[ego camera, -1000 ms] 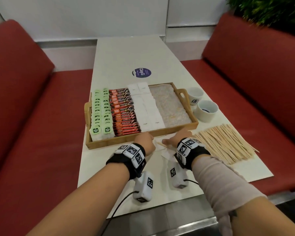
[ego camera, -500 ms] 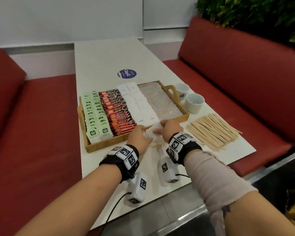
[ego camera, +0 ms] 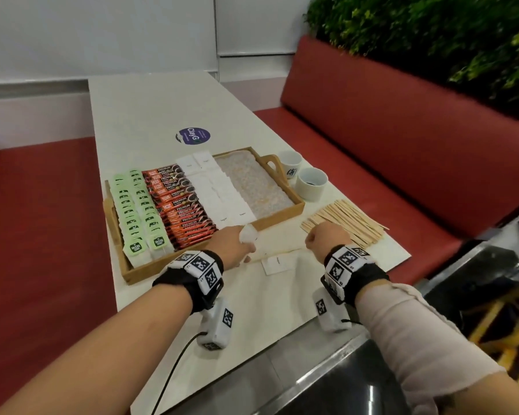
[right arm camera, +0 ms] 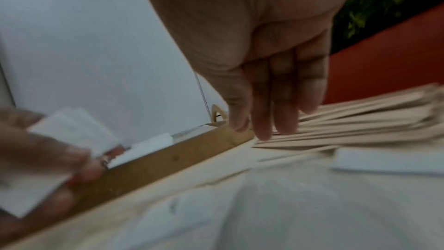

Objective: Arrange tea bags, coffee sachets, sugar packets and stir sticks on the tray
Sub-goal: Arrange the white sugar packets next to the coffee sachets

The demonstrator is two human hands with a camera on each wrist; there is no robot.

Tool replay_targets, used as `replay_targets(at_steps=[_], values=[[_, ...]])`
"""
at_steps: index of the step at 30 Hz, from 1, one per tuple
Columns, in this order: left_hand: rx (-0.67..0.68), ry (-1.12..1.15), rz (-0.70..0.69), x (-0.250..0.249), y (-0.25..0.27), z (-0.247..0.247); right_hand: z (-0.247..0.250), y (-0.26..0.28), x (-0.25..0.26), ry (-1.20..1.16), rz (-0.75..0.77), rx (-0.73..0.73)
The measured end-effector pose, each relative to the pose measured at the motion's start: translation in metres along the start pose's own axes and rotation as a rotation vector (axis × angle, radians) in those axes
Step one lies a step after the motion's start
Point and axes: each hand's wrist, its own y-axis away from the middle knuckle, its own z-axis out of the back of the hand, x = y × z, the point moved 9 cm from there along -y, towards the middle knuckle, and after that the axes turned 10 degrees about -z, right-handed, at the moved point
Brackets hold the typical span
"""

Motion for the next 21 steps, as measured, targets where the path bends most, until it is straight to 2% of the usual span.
replay_targets(at_steps=[3, 6, 10, 16, 21], values=[[0.02, 0.046, 0.003, -0.001, 0.002, -0.009, -0.015, 0.003, -0.029, 0.186, -0.094, 0.065], [0.006, 0.069, 0.006, -0.001, 0.005, -0.014, -0.042, 0.016, -0.035, 0.258, -0.072, 0.111], [0.02, 0.071, 0.017, 0.001, 0.01, -0.02, -0.066, 0.031, -0.023, 0.265, -0.049, 0.12], [0.035, 0.076, 0.053, 0.007, 0.017, -0.026, -0.054, 0.035, -0.002, 0.079, 0.073, 0.078], [0.038, 0.091, 0.059, 0.008, 0.019, -0.027, -0.053, 0.031, -0.02, 0.049, 0.026, 0.056]])
